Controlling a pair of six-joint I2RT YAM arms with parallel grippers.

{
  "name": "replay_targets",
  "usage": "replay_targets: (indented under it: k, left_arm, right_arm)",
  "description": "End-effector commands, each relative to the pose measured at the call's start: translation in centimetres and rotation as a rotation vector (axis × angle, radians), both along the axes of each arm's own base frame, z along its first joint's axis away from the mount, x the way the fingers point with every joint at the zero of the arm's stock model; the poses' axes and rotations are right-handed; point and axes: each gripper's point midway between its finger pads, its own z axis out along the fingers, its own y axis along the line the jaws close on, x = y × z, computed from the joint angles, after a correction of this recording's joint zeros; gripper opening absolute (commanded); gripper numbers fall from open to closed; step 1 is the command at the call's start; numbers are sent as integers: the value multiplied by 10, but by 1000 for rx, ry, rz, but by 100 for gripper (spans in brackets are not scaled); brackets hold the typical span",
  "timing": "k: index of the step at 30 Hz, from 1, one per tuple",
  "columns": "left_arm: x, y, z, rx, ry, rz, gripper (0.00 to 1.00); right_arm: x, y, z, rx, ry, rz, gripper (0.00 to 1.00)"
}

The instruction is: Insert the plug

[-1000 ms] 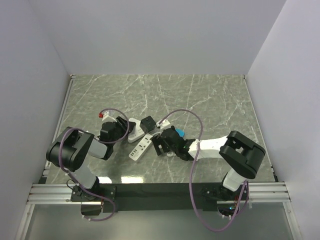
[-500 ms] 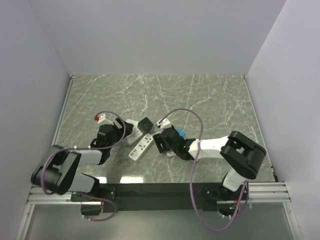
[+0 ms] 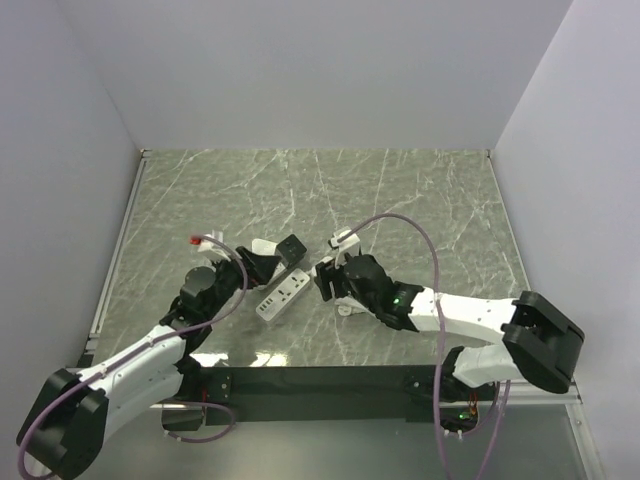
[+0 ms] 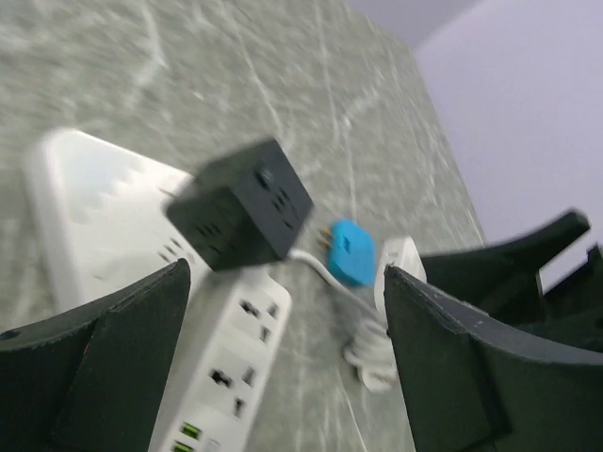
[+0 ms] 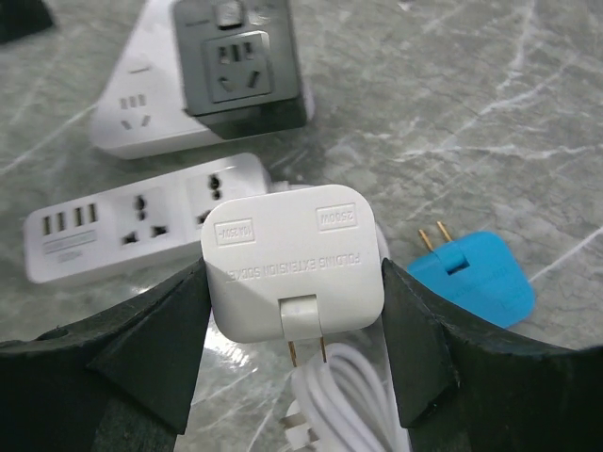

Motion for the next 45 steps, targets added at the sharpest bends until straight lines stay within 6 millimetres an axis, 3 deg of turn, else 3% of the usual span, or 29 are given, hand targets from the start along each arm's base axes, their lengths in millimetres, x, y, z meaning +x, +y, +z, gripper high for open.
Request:
replay_targets:
  k: [1,6,12,18,26,36,43,45]
  left_arm:
    - [-21,-33,7,-18,-3,-185,89]
    - [-34,-66,15,-29,-15,-306,87]
    - [-50,-94,26,-83,-40,-423,86]
    - [-52,-99,33,-117,-56,-424,83]
    - [-54,-115,35,-118,-47,-493,80]
    - [-63,-136,30,-120,-7,-598,52]
    - [-72,-140,23,-110,16,-640,46]
    - [-77,-143,25,-118,9,-671,33]
  right_arm:
    - [-10,16,35,101,-80,64,0]
    - [-23,25,54,145,-109,115,0]
    - [-27,31,55,146,-110,139,0]
    - [-29,34,48,127,-97,141,0]
    - [-36,38,59,162,-123,172,0]
    - [-41,36,62,172,-136,183,0]
    - [-38,32,66,167,-154,165,0]
    - [-37,32,68,170,-156,160,0]
